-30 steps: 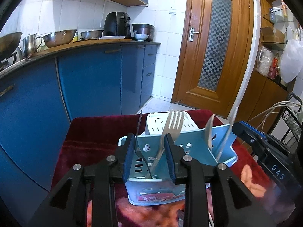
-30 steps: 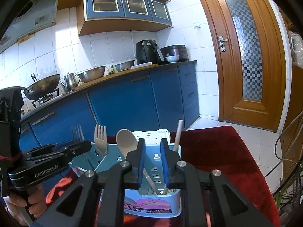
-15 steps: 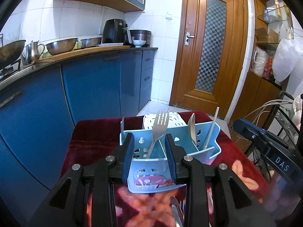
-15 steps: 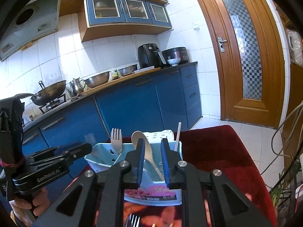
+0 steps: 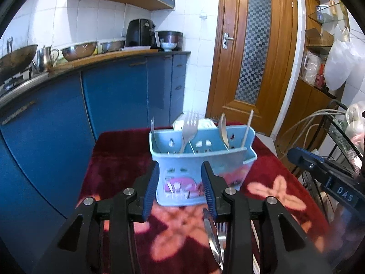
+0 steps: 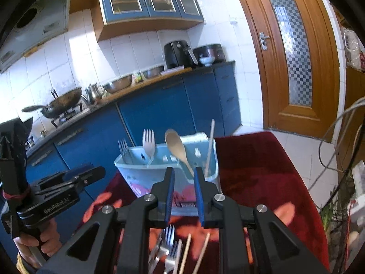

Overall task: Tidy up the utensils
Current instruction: 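Move both tools back down to the loose forks, knives and chopsticks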

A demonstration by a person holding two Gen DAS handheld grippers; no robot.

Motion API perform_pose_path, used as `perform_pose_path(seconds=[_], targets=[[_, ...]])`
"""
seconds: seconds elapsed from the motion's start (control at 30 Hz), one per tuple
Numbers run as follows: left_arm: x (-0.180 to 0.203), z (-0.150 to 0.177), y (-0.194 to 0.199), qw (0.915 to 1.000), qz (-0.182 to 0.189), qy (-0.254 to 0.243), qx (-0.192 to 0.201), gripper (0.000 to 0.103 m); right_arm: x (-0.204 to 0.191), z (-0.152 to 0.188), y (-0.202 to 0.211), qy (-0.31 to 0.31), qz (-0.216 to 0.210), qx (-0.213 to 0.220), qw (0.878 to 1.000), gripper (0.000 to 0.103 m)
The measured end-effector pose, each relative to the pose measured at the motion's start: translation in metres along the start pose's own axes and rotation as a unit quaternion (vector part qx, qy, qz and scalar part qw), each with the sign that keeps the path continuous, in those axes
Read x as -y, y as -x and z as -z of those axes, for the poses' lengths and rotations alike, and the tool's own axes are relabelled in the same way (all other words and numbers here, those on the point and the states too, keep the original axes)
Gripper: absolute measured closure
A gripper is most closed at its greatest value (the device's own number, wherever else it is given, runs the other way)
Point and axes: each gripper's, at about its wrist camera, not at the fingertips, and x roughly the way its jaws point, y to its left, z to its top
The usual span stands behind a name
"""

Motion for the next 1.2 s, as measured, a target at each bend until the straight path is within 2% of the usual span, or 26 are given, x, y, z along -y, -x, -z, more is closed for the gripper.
perform_pose_path(seconds=[0.23,0.6,0.87,1.2], targets=[[0.006,0.029,-0.014,0.9989,0.009,0.003,-0.045,0.064,0.008,0.031,-0.013,0.0,0.031,-0.066,0.997,0.083],[0.019,0.068,-0.051,0.9921,0.031,0.01,-0.121,0.064,0.022,0.079,-0.04,-0.014,0.035,-0.155,0.987,0.083],[0.027,0.088,-0.07,0.9854,0.052,0.012,-0.162,0.064,0.023,0.095,-0.055,-0.014,0.033,-0.193,0.981,0.083],[0.034,0.098,-0.084,0.981,0.06,0.006,-0.185,0.064,0.022,0.108,-0.067,-0.016,0.035,-0.217,0.975,0.083]])
